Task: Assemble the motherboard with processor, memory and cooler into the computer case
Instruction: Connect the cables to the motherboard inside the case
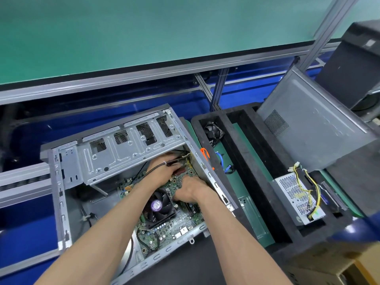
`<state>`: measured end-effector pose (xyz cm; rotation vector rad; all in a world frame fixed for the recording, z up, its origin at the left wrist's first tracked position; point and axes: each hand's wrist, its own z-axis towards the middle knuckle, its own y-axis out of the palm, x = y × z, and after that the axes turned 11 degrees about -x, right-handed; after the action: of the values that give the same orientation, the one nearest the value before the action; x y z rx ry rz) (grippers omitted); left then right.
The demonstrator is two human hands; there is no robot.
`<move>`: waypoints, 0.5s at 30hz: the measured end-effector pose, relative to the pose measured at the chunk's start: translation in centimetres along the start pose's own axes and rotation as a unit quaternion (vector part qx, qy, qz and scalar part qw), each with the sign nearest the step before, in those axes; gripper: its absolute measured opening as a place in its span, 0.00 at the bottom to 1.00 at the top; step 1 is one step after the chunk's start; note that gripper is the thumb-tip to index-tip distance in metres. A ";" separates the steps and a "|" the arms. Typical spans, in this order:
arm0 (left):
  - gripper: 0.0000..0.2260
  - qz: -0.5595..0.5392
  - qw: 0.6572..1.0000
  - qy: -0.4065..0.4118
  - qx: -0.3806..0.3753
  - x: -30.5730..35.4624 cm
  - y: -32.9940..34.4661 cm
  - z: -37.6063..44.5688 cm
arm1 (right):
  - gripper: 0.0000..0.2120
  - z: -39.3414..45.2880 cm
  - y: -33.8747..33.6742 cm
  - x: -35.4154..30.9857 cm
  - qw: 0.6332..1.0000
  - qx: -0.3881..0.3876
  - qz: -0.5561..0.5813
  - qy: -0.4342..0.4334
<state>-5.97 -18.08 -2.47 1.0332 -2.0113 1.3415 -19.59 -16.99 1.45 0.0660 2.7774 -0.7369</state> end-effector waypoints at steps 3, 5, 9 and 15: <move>0.14 0.084 0.996 -0.018 -0.036 -0.5 -1.3 -2.0 | 0.31 -0.3 -0.1 -0.1 1.000 0.009 -0.005 -0.005; 0.22 0.092 0.991 -0.040 -0.089 -0.9 -1.9 -3.6 | 0.29 -0.4 0.0 -0.1 1.000 0.013 -0.012 -0.008; 0.31 0.117 0.985 -0.035 -0.120 -1.6 -2.6 -7.2 | 0.16 -0.7 0.2 -0.2 0.999 0.036 -0.019 -0.023; 0.34 0.098 0.984 -0.127 -0.073 -2.8 -2.6 -11.3 | 0.05 -1.1 0.3 -0.6 0.994 0.098 -0.018 -0.042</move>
<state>-2.27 -7.39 1.14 1.0024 -2.4172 1.1818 -19.24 -16.20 2.35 0.0215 2.6252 -0.9966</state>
